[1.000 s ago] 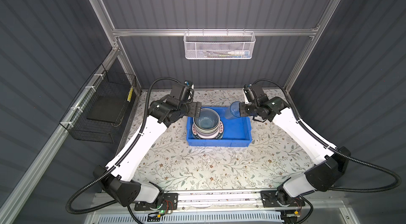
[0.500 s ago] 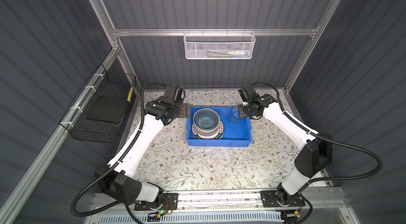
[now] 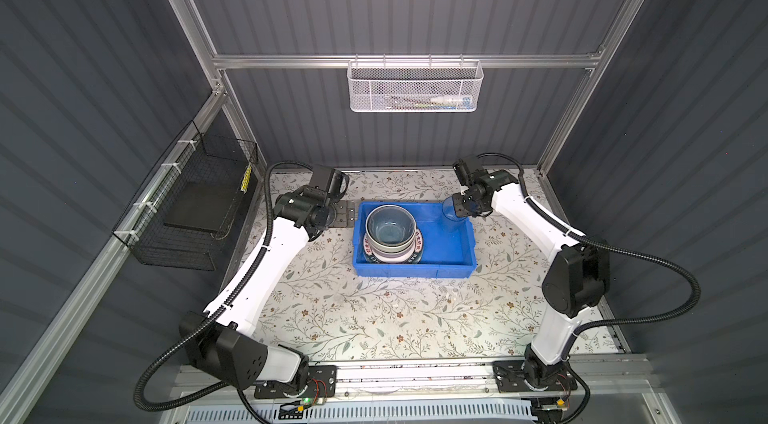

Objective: Place the mixed dishes into the plastic bin
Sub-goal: 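Lower the light blue cup upright into the bin corner and open the right gripper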

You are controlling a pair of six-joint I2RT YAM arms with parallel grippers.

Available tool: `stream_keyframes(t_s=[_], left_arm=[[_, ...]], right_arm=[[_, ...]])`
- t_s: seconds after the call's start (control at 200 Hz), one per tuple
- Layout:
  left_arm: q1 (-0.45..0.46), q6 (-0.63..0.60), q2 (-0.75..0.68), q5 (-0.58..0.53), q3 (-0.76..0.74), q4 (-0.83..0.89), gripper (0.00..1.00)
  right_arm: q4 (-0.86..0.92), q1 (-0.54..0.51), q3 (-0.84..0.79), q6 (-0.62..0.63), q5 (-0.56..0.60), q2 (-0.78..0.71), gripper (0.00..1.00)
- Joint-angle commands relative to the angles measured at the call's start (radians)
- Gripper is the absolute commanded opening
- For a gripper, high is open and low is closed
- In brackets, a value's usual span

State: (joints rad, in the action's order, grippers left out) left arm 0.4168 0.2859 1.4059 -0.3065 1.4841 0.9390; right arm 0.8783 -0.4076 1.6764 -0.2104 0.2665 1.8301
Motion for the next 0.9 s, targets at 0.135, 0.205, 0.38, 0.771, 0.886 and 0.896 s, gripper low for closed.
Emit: stream_keyframes(t_s=[0.135, 0.205, 0.38, 0.771, 0.886, 0.896], left_arm=[[-0.009, 0.022, -0.035, -0.021, -0.043, 0.017, 0.93], [-0.009, 0.022, -0.035, -0.020, -0.049, 0.021, 0.93], [-0.009, 0.026, -0.051, -0.032, -0.061, 0.015, 0.93], [-0.010, 0.030, -0.077, -0.051, -0.122, 0.013, 0.93], [-0.010, 0.029, -0.079, -0.060, -0.128, 0.018, 0.93], [-0.010, 0.029, -0.079, -0.060, -0.128, 0.018, 0.93]], right_arm=[[-0.025, 0.017, 0.016, 0.015, 0.002, 0.037, 0.00], [-0.030, 0.020, 0.014, 0.016, 0.002, 0.045, 0.00], [-0.038, 0.027, 0.011, 0.014, 0.001, 0.067, 0.00], [-0.045, 0.036, 0.008, 0.004, -0.004, 0.083, 0.15], [-0.044, 0.038, 0.007, 0.003, -0.007, 0.081, 0.18], [-0.044, 0.039, 0.009, 0.003, -0.008, 0.081, 0.18]])
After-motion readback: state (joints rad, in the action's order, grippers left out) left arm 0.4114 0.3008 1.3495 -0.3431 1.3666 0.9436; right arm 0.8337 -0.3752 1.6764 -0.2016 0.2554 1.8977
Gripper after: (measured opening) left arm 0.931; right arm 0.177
